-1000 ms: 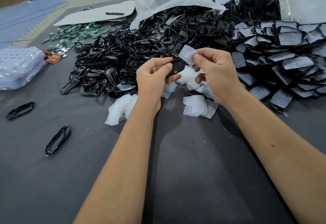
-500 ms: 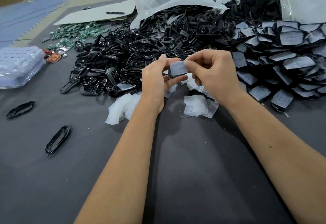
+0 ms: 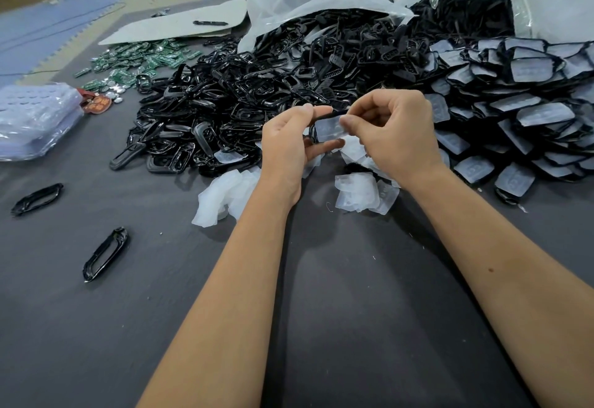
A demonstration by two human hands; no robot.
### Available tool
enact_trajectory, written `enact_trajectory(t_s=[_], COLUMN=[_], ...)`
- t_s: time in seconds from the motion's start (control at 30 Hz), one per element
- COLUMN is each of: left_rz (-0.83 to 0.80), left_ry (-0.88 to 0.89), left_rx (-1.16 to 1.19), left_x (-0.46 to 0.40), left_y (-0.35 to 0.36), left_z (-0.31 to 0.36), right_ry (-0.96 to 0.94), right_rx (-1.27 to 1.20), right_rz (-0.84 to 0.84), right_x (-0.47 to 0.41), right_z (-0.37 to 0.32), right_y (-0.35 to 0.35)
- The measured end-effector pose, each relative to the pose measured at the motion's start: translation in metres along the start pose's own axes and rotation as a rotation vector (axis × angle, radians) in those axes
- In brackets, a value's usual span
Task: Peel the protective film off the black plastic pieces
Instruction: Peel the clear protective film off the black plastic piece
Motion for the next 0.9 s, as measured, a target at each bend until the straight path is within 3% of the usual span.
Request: enact_trajectory(t_s=[0.9], left_rz=[-0.008], left_ry=[0.040], left_rx=[-0.065], left_x=[0.012], left_y=[0.007], left_z=[0.010], right_ry=[0.084], right_rx=[-0.038], right_rz=[0.031], right_x=[0.000], right_z=[0.001], right_y=[0.000])
Point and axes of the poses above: each hand's wrist, its own x-axis away from the middle knuckle, its own y-axis out of the palm, z = x × y, the point moved 1 cm from there along -x, towards the middle knuckle, and after that the axes turned 6 degrees about -z, right-handed, at the moved point
